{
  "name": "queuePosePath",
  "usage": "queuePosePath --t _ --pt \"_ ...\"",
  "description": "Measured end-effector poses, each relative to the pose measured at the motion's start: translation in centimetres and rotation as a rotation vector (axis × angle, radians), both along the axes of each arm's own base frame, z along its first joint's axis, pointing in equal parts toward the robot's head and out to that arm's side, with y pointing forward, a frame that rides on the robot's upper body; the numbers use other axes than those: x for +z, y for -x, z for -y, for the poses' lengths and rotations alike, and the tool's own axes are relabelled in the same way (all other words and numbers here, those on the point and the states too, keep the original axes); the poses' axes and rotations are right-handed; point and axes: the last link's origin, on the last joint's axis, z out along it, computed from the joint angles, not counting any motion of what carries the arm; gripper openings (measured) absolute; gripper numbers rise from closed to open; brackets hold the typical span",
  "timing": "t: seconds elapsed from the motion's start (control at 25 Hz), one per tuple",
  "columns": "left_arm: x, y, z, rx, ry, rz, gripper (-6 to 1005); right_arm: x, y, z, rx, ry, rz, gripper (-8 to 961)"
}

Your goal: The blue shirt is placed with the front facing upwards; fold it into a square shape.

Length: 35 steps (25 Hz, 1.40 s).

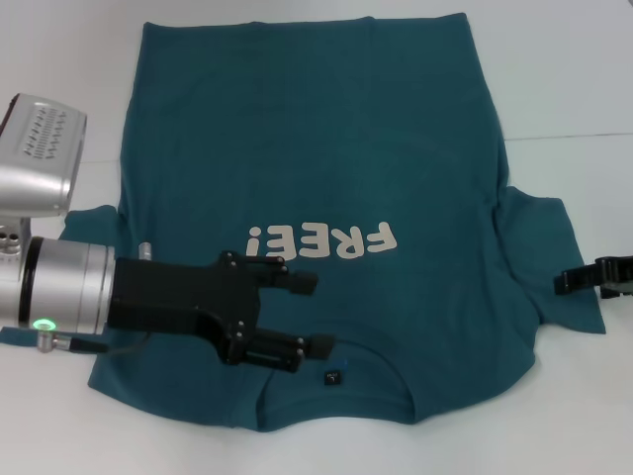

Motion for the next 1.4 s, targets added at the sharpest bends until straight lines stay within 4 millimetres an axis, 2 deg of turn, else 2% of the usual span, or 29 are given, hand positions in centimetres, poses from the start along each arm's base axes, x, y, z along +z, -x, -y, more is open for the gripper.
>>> queuePosePath --t 0.36,1.4 --pt "-0.2 0.0 0.1 0.005 0.006 0.000 827 1.3 -0.4 0.3 -0.003 -0.030 -0.047 819" --pt "-0.2 -0.2 -0.1 -0.001 0.000 -0.002 827 -0.2 -0.3 0.1 0.001 -0.014 -0.049 807"
